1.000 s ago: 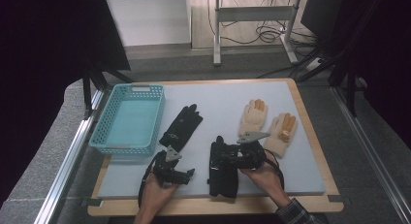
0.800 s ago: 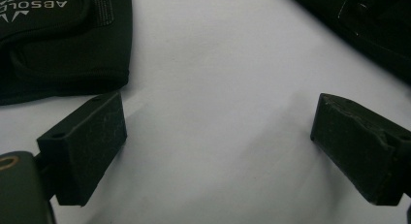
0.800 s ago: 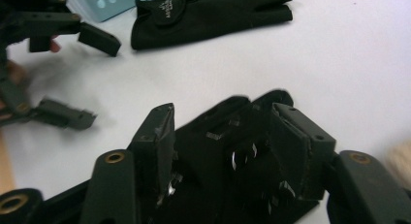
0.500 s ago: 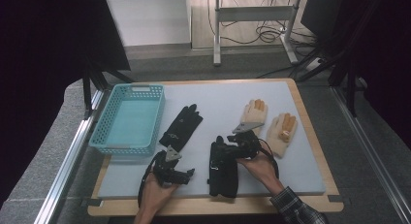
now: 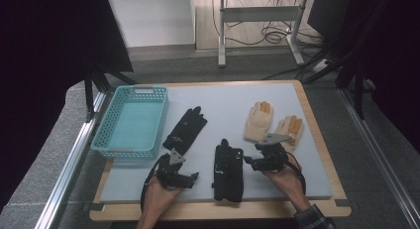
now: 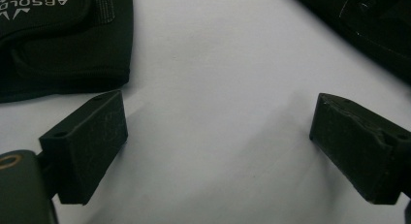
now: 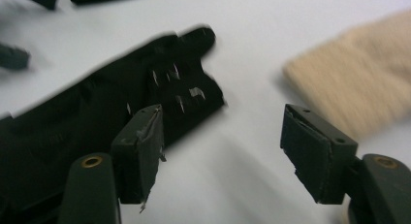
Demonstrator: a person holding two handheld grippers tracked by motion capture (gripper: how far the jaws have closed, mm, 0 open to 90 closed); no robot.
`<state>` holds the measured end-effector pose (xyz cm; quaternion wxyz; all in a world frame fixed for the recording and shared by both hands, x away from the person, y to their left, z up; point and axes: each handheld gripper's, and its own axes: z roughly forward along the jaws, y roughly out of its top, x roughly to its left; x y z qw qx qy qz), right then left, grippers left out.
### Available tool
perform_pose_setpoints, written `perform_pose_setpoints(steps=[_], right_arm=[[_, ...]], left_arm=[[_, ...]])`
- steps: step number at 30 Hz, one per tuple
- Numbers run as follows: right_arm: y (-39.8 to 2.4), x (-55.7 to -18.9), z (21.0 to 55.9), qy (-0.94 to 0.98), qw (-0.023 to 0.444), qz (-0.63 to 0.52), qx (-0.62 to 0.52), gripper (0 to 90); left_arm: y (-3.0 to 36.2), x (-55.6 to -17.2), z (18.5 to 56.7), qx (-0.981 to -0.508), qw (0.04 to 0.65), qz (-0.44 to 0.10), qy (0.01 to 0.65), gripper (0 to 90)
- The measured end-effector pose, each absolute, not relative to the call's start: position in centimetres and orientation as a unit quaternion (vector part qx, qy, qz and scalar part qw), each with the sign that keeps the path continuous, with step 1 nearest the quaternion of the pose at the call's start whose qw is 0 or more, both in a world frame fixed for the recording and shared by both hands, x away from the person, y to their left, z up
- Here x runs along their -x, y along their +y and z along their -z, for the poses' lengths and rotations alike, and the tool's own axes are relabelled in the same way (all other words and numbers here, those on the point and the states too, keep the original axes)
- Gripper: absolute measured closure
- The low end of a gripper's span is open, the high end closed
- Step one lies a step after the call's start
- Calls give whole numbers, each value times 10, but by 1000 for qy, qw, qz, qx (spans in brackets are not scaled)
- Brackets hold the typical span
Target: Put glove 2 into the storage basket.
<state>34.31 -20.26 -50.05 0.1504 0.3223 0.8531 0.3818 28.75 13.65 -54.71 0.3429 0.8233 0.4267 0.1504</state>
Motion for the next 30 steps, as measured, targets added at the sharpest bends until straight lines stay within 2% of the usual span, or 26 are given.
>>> perform_pose_setpoints(steps=[11,20,30], right_arm=[[-247,-324,513,844,157,-369,-355,301],[-273,-317,526,841,170,-357,-370,301],[-291,-312,531,830,188,-372,-371,297]], left_arm=[[138,-301,510,-815,360,-161,424,154],[128,-353,491,-813,356,-163,431,276],[117,-411,497,-812,290,-180,473,429]])
